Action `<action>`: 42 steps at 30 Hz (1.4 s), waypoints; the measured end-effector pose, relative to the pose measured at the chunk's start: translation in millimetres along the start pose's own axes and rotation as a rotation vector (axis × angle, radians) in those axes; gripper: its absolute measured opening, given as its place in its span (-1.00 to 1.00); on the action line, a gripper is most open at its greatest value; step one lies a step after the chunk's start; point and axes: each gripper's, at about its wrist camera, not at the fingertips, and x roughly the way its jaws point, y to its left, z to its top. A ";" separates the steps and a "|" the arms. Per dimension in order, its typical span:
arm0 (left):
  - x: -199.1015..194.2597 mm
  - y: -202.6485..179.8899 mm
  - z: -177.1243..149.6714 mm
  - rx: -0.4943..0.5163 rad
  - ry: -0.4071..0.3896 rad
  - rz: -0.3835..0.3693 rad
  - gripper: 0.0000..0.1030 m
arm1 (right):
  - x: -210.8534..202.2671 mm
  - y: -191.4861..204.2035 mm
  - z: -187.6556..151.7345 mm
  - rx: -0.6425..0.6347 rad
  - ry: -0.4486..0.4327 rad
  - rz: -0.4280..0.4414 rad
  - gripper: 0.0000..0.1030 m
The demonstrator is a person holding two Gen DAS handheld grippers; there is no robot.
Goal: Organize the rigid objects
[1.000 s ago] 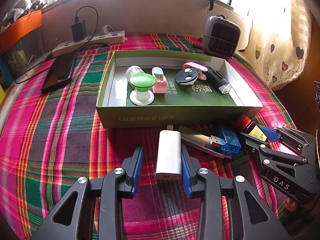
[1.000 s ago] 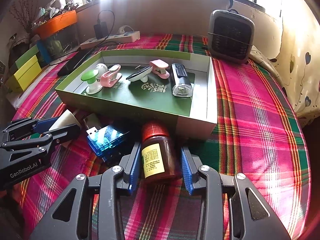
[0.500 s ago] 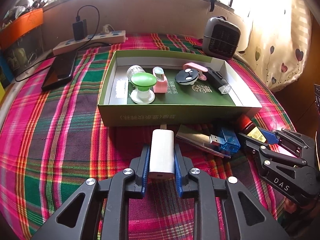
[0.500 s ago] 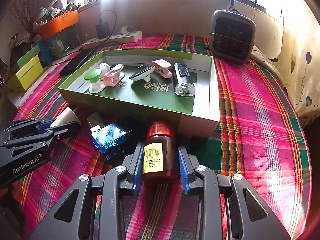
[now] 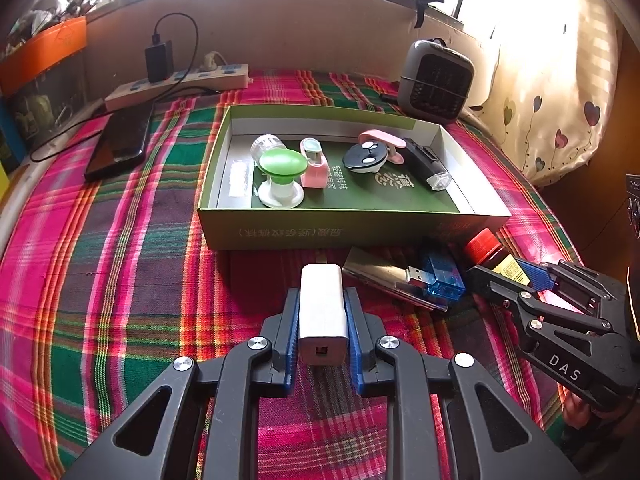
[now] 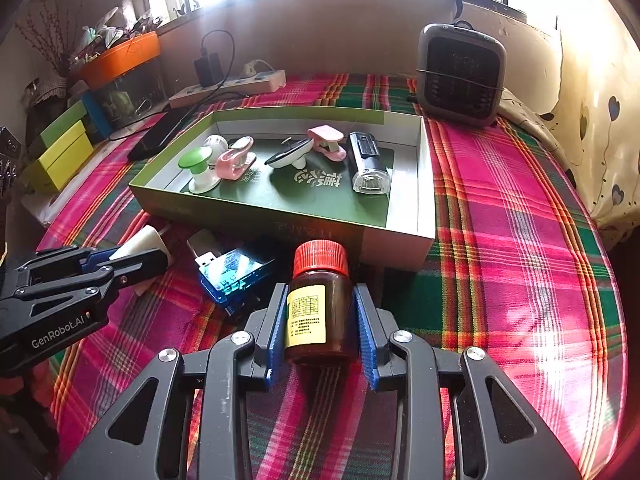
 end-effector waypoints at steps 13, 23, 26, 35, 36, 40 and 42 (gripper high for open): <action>-15.8 -0.5 -0.4 0.008 -0.027 -0.006 -0.62 | -12.6 0.1 -1.3 0.005 -0.023 0.010 -0.36; -6.4 0.1 -7.8 0.004 0.012 -0.006 -0.62 | -14.8 0.0 -3.1 0.010 -0.023 0.015 -0.36; -2.2 1.9 -9.6 -0.009 0.022 -0.017 -0.62 | -14.9 0.8 -3.1 0.006 -0.022 0.017 -0.36; 1.0 2.7 -11.8 -0.004 0.027 -0.012 -0.61 | -12.5 1.5 -3.2 0.005 -0.017 0.018 -0.36; 0.8 2.2 -12.2 -0.001 0.028 -0.009 -0.61 | -12.5 1.7 -3.2 0.006 -0.016 0.018 -0.36; -1.3 1.5 -14.7 0.003 0.025 -0.004 -0.61 | -12.4 1.8 -3.2 0.006 -0.016 0.020 -0.36; -2.0 0.9 -15.3 0.012 0.019 0.002 -0.61 | -11.9 1.9 -3.4 0.005 -0.015 0.020 -0.36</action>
